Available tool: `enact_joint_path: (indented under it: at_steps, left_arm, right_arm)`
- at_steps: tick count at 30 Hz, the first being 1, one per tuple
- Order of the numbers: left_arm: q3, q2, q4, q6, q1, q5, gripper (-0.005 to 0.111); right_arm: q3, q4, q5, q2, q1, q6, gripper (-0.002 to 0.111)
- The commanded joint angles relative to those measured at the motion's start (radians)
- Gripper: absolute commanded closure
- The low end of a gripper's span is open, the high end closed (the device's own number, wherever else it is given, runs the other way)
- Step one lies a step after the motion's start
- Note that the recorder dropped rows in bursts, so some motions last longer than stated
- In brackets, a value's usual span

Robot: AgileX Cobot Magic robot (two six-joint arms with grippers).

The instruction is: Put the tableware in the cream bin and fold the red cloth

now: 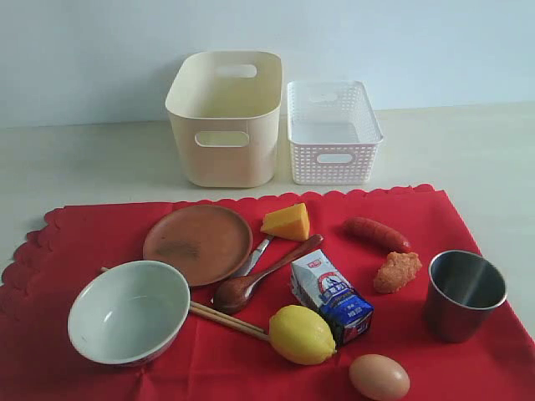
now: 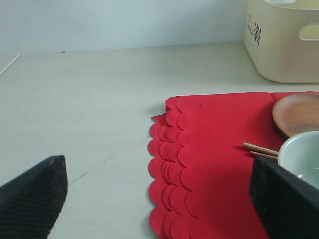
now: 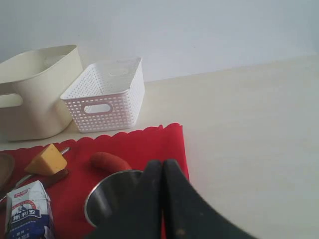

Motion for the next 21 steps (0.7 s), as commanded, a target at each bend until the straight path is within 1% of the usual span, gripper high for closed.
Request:
enact_joint_path:
  at_steps: [1, 7, 10, 14, 21]
  left_arm:
    - [0.003, -0.005, 0.002, 0.001, 0.003, -0.011, 0.013]
    - [0.003, -0.005, 0.002, 0.001, 0.003, -0.011, 0.013]
    - [0.003, -0.005, 0.002, 0.001, 0.003, -0.011, 0.013]
    - [0.003, -0.005, 0.002, 0.001, 0.003, -0.011, 0.013]
    - [0.003, -0.005, 0.002, 0.001, 0.003, -0.011, 0.013]
  right_arm:
    - [0.005, -0.008, -0.006, -0.002, -0.003, -0.001, 0.108]
    - [0.004, -0.008, 0.005, 0.016, -0.003, 0.001, 0.108]
    - [-0.023, -0.008, 0.007, 0.048, -0.003, 0.001, 0.108]
    - [-0.066, -0.008, 0.007, 0.091, -0.003, 0.001, 0.108]
    - [-0.191, -0.008, 0.007, 0.234, -0.003, 0.001, 0.108]
